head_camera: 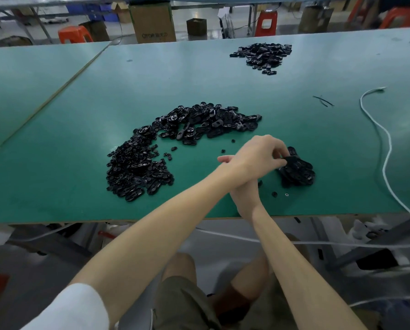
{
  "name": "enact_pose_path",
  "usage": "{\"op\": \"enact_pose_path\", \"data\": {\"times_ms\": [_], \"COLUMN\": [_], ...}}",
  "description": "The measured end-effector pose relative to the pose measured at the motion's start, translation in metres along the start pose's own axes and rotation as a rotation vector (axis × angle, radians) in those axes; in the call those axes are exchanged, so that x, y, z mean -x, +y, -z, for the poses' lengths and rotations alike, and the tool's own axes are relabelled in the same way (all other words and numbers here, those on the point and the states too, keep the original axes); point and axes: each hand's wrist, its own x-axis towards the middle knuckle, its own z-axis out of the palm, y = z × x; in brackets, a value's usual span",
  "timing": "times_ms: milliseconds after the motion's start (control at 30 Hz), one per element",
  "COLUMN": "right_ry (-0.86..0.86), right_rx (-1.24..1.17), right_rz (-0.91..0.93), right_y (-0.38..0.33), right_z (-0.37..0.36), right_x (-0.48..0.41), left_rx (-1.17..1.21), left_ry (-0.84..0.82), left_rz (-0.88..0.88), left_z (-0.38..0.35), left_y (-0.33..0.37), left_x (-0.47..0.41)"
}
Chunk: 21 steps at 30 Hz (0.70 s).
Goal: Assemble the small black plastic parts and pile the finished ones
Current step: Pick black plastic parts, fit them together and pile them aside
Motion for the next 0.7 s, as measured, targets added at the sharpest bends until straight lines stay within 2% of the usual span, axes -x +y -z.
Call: {"op": "enact_pose_path", "data": {"times_ms": [33,100,200,233,267,333,433,567,700], "right_ry": [0.041,0.009,0.047,0.042,0.041,0.055,0.116,0.129,0.122], "right_rx": [0.025,-0.056,-0.11,-0.137,-0.069,0.023,0.022,-0.001,0.009], "right_rz": [0.004,-0.008,-0.037,-0.049,-0.024,-0.09,-0.088,-0.072,-0.067], "right_y": [0.002,0.006,0.003,0.002,0.0,-0.001,-0.002,-0.005,-0.006], "right_z": [0.001,0.003,0.001,0.0,-0.002,-0.006,-0.01,-0.009,-0.009], "right_x": [0.0,-0.002,-0.006,-0.005,-0.004,-0.007,-0.009,-0.008,-0.007], "left_rx": [-0.03,-0.083,-0.02,0.017,0.054,0.113,0.036,-0.32,-0.437], "left_ry": [-0.026,-0.038,0.004,0.037,0.085,0.203,0.3,0.232,0.06], "left_rz": [0.012,0.025,0.056,0.068,0.084,0.134,0.253,0.482,0.484], "left_z": [-0.005,-0.011,-0.01,-0.008,-0.005,0.003,0.021,0.053,0.07], "left_y": [0.003,0.004,-0.001,-0.003,-0.007,-0.019,-0.049,-0.105,-0.141], "left_x": [-0.002,-0.004,-0.004,-0.002,0.001,0.009,0.022,0.043,0.06]}}
